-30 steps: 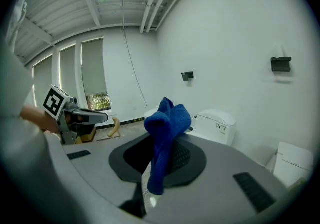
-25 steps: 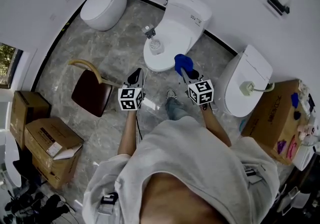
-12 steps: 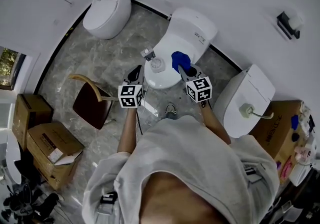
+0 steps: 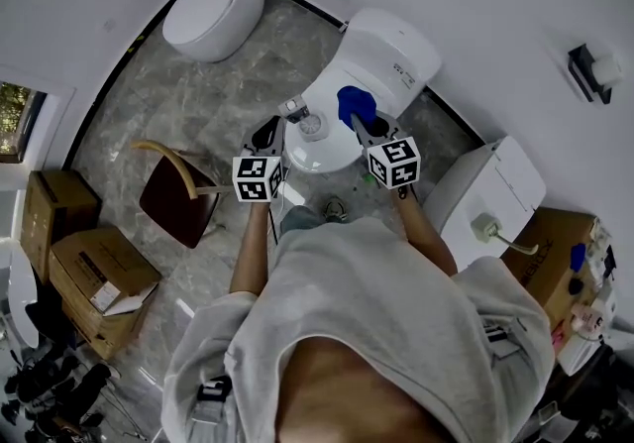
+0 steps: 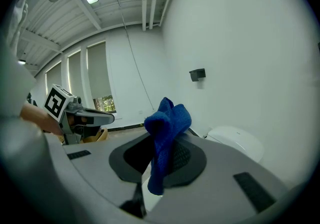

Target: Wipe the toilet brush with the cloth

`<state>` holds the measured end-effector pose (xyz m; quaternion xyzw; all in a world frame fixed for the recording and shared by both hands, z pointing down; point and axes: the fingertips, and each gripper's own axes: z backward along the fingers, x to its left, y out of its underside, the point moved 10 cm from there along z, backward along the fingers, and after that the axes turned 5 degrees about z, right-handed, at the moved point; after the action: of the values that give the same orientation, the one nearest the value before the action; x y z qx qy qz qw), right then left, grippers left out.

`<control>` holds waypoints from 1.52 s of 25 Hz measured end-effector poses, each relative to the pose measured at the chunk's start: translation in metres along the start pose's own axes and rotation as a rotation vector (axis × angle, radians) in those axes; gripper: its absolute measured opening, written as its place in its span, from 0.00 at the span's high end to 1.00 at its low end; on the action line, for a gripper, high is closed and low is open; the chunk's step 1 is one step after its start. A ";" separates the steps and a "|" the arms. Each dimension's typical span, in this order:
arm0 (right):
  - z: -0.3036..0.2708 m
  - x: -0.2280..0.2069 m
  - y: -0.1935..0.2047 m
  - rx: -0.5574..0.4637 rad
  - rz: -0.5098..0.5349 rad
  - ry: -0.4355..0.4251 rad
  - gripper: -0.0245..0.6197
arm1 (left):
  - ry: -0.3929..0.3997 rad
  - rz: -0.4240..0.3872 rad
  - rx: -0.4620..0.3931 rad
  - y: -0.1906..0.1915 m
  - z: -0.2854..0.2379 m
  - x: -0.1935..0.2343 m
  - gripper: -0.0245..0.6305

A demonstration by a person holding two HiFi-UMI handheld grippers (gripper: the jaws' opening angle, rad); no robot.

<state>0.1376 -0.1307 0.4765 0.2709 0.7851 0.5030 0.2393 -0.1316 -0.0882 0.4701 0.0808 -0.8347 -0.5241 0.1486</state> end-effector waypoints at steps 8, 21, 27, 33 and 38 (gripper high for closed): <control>-0.025 0.005 -0.003 0.039 0.010 -0.019 0.87 | 0.022 -0.008 0.034 -0.001 -0.015 0.016 0.92; -0.059 0.018 0.012 0.121 -0.027 -0.035 0.87 | 0.103 0.017 0.112 0.021 -0.041 0.031 0.92; -0.075 0.020 0.014 0.130 -0.040 -0.051 0.87 | 0.125 0.041 0.135 0.030 -0.056 0.035 0.92; -0.093 0.020 0.011 0.126 -0.054 -0.067 0.87 | 0.139 0.053 0.161 0.040 -0.064 0.038 0.92; -0.101 0.027 0.016 0.130 -0.069 -0.104 0.87 | 0.149 0.047 0.154 0.041 -0.066 0.038 0.92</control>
<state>0.0550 -0.1742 0.5268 0.2842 0.8115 0.4276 0.2790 -0.1448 -0.1374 0.5395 0.1112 -0.8607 -0.4475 0.2157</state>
